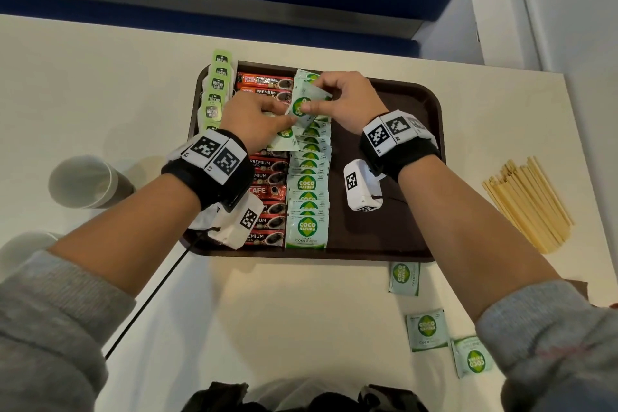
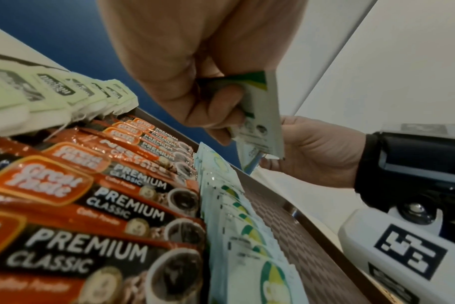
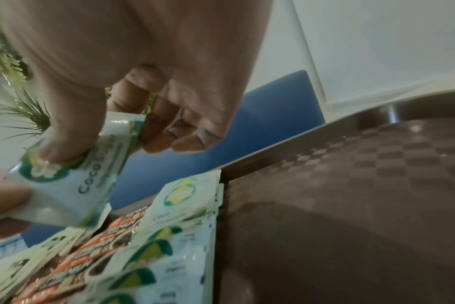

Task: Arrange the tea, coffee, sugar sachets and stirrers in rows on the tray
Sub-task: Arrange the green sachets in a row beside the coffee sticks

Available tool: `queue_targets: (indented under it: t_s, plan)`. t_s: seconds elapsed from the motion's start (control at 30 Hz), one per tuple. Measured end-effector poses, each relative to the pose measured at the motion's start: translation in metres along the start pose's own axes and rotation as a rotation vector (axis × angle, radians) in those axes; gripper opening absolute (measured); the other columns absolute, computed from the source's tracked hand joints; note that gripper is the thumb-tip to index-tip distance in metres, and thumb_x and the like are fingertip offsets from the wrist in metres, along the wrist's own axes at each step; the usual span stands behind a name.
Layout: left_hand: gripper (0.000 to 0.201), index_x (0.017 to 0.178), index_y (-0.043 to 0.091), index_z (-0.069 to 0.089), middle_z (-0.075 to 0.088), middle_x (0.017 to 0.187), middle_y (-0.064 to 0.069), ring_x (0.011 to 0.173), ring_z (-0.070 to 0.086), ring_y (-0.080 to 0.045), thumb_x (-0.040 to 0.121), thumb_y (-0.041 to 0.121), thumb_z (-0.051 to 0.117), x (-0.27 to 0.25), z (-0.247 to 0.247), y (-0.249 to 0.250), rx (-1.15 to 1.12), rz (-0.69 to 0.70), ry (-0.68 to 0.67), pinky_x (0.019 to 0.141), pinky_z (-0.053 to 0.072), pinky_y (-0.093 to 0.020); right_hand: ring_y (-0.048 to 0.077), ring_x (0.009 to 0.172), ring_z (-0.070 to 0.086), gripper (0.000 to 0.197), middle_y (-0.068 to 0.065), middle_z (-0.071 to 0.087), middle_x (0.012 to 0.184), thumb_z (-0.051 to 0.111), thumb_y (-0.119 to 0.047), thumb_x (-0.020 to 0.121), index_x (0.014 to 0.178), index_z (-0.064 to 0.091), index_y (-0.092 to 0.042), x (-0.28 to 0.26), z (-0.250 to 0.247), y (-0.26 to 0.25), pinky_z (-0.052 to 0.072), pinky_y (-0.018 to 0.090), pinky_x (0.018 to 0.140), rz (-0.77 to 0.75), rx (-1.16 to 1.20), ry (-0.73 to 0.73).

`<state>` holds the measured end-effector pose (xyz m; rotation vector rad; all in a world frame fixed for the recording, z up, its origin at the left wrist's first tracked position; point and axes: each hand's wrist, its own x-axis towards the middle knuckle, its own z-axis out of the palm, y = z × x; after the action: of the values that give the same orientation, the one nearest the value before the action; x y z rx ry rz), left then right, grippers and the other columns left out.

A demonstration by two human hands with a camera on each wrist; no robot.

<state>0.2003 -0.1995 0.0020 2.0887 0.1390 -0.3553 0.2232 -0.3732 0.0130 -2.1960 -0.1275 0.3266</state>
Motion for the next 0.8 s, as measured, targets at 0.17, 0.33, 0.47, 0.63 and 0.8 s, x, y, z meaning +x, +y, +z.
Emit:
queue_targets:
  t_s: [0.17, 0.33, 0.47, 0.63, 0.8]
  plan:
    - [0.015, 0.096, 0.024, 0.072, 0.071, 0.101, 0.000, 0.088, 0.064, -0.014, 0.082, 0.026, 0.073, -0.001, -0.002, -0.001, -0.079, -0.015, 0.063, 0.089, 0.053, -0.034, 0.015, 0.090, 0.068, 0.025, 0.003, 0.070, 0.096, 0.076, -0.014, 0.077, 0.092, 0.056, -0.014, 0.004, -0.005, 0.008, 0.057, 0.030, 0.078, 0.052, 0.098, 0.132]
    - [0.009, 0.089, 0.031, 0.069, 0.070, 0.105, 0.001, 0.099, 0.065, -0.013, 0.081, 0.028, 0.073, -0.001, -0.005, -0.004, -0.092, -0.031, 0.079, 0.095, 0.051, -0.037, 0.008, 0.089, 0.065, 0.024, 0.002, 0.067, 0.105, 0.066, -0.008, 0.085, 0.106, 0.055, -0.012, 0.003, 0.000, 0.021, 0.056, 0.018, 0.074, 0.111, 0.092, 0.131]
    - [0.010, 0.091, 0.028, 0.070, 0.070, 0.100, 0.002, 0.096, 0.065, -0.014, 0.081, 0.027, 0.073, -0.001, -0.005, -0.005, -0.096, -0.036, 0.073, 0.094, 0.051, -0.036, 0.019, 0.093, 0.066, 0.023, 0.007, 0.066, 0.109, 0.066, -0.011, 0.086, 0.108, 0.059, -0.016, 0.004, 0.007, 0.031, 0.057, 0.030, 0.079, 0.131, 0.035, 0.155]
    - [0.010, 0.090, 0.029, 0.070, 0.071, 0.097, -0.001, 0.090, 0.066, -0.015, 0.081, 0.026, 0.073, -0.002, -0.004, -0.006, -0.105, -0.038, 0.062, 0.090, 0.054, -0.037, 0.008, 0.075, 0.053, 0.028, 0.000, 0.058, 0.089, 0.070, -0.016, 0.083, 0.110, 0.062, -0.017, 0.005, 0.013, 0.036, 0.049, 0.022, 0.072, 0.154, -0.055, 0.177]
    - [0.010, 0.089, 0.030, 0.070, 0.072, 0.097, -0.003, 0.083, 0.063, -0.015, 0.080, 0.027, 0.074, -0.001, -0.005, -0.007, -0.100, -0.037, 0.065, 0.086, 0.055, -0.039, 0.007, 0.076, 0.050, 0.030, -0.003, 0.057, 0.093, 0.074, -0.015, 0.079, 0.107, 0.064, -0.015, 0.005, 0.017, 0.038, 0.042, 0.011, 0.066, 0.147, -0.075, 0.215]
